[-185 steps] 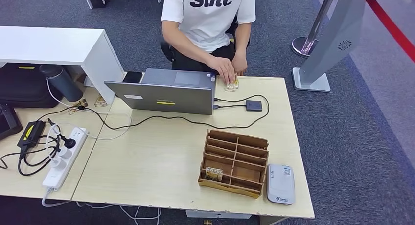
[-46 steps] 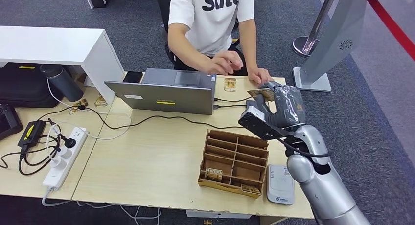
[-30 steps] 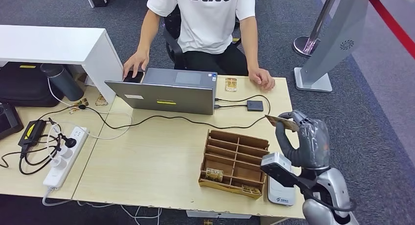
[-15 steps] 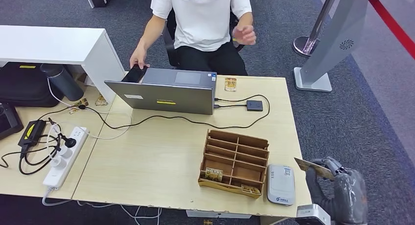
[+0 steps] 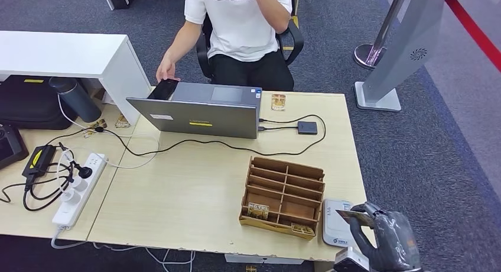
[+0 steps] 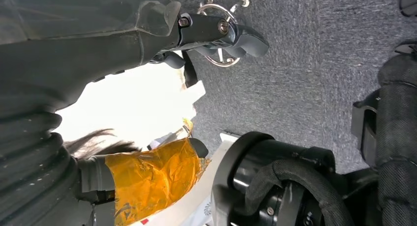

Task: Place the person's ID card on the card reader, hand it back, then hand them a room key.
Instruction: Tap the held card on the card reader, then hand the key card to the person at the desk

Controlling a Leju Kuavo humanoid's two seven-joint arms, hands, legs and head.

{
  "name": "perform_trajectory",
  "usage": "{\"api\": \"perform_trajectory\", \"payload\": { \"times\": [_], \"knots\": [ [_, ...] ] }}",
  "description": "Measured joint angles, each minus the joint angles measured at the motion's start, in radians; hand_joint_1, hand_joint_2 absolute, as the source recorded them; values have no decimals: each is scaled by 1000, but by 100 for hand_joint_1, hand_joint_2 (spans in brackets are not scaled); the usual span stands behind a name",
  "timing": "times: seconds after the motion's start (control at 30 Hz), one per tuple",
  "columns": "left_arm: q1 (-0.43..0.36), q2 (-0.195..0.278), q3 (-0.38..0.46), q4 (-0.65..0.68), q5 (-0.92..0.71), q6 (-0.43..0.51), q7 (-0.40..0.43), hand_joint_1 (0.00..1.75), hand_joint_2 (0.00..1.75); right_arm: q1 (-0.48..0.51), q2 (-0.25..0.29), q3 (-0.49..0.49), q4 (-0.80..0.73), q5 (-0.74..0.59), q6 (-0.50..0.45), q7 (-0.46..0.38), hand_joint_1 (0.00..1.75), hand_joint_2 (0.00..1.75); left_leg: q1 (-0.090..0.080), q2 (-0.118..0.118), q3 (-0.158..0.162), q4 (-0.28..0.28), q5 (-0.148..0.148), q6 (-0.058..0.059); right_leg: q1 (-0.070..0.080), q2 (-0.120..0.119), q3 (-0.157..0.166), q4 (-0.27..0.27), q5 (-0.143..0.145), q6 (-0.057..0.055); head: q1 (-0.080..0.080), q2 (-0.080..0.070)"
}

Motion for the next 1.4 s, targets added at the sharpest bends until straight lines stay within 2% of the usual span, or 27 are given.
{"api": "perform_trajectory", "payload": {
  "times": [0.53,0.9,1.2,1.4],
  "knots": [
    [-2,11,0,0,-4,-11,26,0,175,-93,-52,119,136,54,52,100,175,175,0,0,0,0,0,0,0,0,0,0,0,0,0,0],
    [-3,13,0,0,-5,-11,30,0,175,-109,-61,142,184,69,50,115,175,175,0,0,0,0,0,0,0,0,0,0,0,0,0,0],
    [-4,13,0,0,-4,-4,35,0,175,-116,-61,147,210,123,11,176,175,175,0,0,0,0,0,0,0,0,0,0,0,0,0,0],
    [-7,13,0,0,-6,-10,46,0,175,-129,-61,153,240,125,27,182,175,175,0,0,0,0,0,0,0,0,0,0,0,0,0,0]
  ]
}}
